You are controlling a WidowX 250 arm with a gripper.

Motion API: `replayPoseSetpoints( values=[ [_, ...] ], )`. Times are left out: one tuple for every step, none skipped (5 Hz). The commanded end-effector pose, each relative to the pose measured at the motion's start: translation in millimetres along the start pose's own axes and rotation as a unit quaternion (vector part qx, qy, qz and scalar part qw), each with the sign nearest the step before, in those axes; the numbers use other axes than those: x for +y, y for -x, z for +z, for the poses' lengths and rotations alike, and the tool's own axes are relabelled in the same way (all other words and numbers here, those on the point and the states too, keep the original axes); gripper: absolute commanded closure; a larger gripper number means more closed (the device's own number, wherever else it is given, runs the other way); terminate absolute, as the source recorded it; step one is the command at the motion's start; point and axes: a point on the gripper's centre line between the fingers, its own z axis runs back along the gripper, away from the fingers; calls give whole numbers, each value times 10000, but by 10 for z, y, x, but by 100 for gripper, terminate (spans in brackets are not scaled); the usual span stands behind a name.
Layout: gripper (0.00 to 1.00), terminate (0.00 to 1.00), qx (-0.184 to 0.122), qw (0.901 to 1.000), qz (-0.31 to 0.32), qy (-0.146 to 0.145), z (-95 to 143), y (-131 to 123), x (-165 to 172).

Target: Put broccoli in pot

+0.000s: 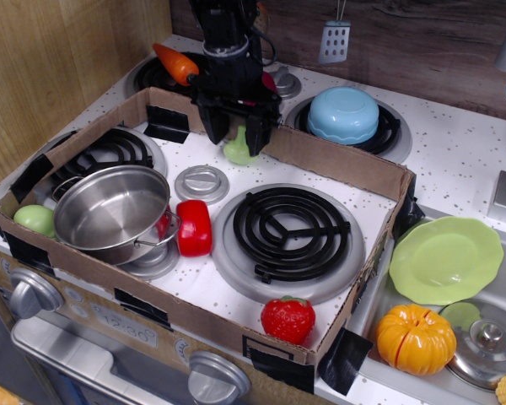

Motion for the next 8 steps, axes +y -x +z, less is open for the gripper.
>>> replayPoseSetpoints(
  values=[
    [100,0,-395,9991,-101,-118,195,-128,-36],
    [100,0,-404,9990,-73,-183,355,-69,-107],
    [100,0,-399,9985,54,-363,687,3,-140],
    [100,0,-488,9972,74,-565,1024,65,-168],
    [100,0,-492,9956,93,-787,1391,116,-225],
    [100,0,-528,9923,278,-1087,1693,299,-244],
    [100,0,-416,9913,452,-1168,1697,587,-164],
    [100,0,-238,9911,647,-1138,1645,854,-79]
  ],
)
